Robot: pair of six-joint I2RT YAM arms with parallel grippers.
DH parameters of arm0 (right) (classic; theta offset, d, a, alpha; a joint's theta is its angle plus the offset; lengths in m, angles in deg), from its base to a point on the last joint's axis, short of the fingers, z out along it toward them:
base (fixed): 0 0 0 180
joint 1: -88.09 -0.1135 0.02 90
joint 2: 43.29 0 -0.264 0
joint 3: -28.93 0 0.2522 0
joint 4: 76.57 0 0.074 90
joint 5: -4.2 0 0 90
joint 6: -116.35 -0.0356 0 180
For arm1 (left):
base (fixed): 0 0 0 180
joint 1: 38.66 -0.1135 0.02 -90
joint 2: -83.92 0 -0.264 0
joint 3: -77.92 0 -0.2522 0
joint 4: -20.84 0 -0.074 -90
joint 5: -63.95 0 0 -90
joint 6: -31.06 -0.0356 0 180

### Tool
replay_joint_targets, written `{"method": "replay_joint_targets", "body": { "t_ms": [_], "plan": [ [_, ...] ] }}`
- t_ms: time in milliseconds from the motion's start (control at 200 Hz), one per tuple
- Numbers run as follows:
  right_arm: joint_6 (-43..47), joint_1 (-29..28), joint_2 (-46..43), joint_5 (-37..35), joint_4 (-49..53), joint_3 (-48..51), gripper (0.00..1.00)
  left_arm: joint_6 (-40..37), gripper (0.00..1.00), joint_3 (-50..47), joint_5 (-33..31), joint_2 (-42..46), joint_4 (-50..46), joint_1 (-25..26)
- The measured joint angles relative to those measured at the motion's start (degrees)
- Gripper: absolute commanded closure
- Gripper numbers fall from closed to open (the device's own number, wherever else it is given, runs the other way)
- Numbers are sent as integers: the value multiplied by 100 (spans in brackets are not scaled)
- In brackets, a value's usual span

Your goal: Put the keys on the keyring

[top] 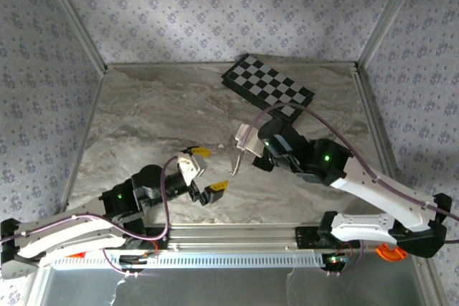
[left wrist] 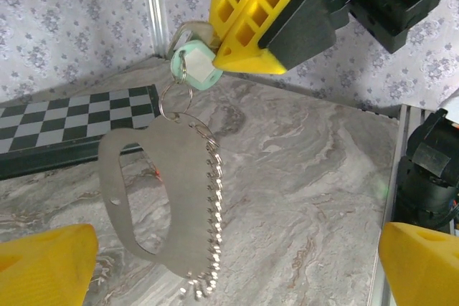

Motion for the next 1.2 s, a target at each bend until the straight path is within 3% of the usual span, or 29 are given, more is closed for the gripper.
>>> {"method": "replay_joint_targets", "body": {
  "t_ms": [540,1199],
  "plan": [
    [-424,935,1099,680,-452,-341,100,195,1,-365,-450,612,-238,-55],
    [-621,1364,2402,1003,-1069,-1080,100,323,1,-387,-605,483,-282,-116]
  ]
}}
